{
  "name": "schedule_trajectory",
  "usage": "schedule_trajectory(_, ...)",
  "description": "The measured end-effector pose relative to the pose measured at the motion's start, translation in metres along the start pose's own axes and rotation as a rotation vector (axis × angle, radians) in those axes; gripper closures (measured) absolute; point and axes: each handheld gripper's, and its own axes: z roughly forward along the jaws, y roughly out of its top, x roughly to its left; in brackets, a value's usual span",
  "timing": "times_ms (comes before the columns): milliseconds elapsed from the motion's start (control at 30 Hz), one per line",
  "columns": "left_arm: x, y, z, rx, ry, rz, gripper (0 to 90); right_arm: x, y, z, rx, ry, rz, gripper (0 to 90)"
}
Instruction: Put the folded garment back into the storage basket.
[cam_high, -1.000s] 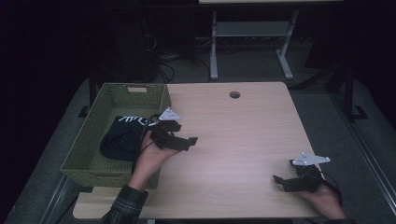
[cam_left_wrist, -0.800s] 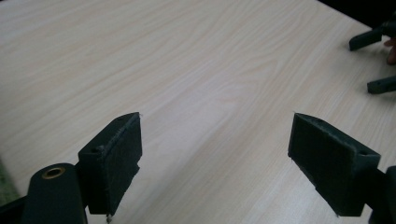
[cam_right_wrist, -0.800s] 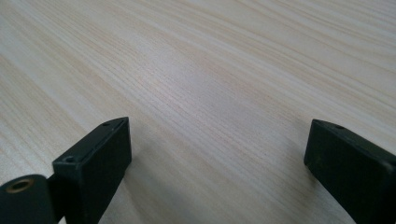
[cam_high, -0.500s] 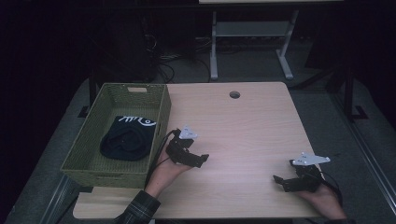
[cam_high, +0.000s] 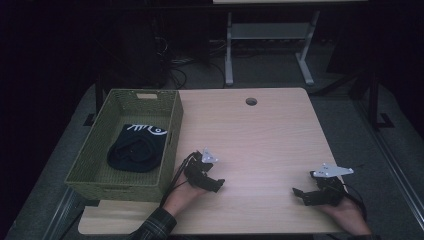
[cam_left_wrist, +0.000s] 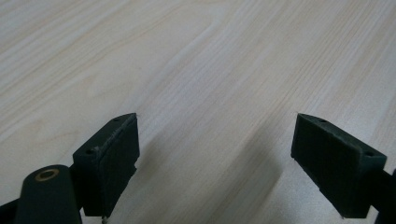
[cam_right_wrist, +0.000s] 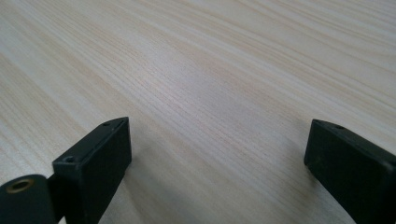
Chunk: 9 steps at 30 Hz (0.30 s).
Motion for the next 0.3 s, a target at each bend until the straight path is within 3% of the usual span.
schedule_trajectory(167, 0.0003, -0.0033, 0.0047, 0.015, 0.008, 0.002, 14.5, -0.0001, 0.0, 0.0, 0.0, 0.0, -0.001, 7.0)
schedule_trajectory(200, 0.0006, -0.0033, 0.0052, 0.022, 0.021, 0.023, 13.8, 0.0, 0.0, 0.0, 0.0, 0.0, -0.001, 7.0)
schedule_trajectory(300, -0.0011, -0.0037, 0.0058, 0.016, 0.022, 0.012, 13.5, 0.0, 0.0, 0.0, 0.0, 0.0, -0.001, 7.0)
